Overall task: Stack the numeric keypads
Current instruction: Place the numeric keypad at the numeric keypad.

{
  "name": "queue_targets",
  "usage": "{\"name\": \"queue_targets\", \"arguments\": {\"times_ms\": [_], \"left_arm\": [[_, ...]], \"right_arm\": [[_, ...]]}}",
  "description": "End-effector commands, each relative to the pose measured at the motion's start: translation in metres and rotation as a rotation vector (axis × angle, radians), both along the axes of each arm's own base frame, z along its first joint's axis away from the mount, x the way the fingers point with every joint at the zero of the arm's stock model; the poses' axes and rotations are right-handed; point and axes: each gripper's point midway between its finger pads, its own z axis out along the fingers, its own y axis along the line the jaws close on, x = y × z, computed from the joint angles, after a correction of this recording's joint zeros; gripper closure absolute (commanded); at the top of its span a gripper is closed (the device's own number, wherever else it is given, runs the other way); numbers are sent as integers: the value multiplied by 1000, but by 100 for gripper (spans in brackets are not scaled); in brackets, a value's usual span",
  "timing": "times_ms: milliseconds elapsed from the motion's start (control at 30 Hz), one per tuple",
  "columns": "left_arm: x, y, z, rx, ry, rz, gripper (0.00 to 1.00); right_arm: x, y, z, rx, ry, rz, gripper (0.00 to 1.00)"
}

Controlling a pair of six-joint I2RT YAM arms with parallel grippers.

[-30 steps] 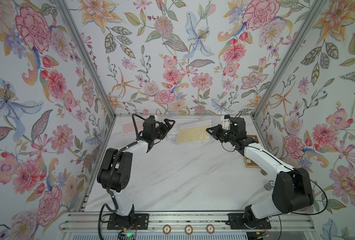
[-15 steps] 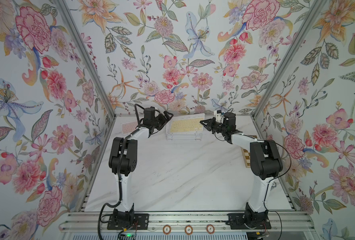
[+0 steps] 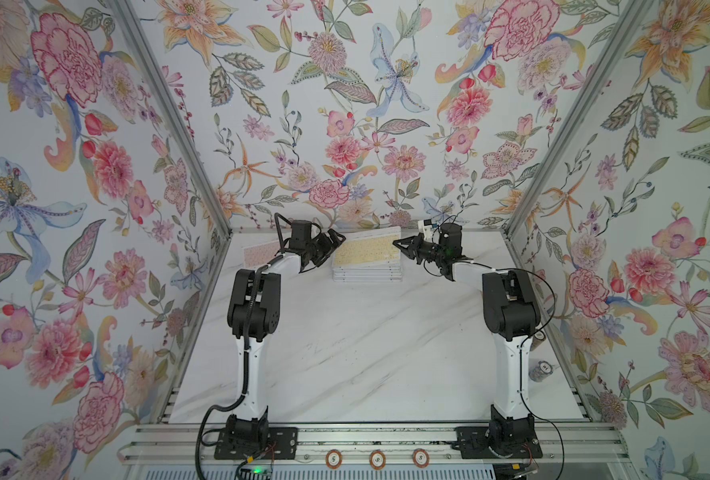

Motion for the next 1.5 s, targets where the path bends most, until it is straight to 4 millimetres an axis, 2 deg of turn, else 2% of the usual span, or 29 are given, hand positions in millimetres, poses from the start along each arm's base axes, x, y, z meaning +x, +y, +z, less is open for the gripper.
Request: {"name": "queue_targets", "arguments": {"times_ms": [0,433,1033,1200,1467], "left_arm": [[3,-4,-5,0,-3,-25,1],[6,-6,-12,-3,5,-24,1],[3,-6,-17,-1,15,-23,1],[2,-5,-19,-1,20,-23,1],[2,-7,-11,-2,11,-26,1]], "right_arm": [[9,-1,22,37,-71,34,97],[23,-1,10,42,-45,46,95],[26,-2,-29,19,21,63,88],[28,-2,-33,16,28,68,86],[34,-9,-36,3,31,59,84]]}}
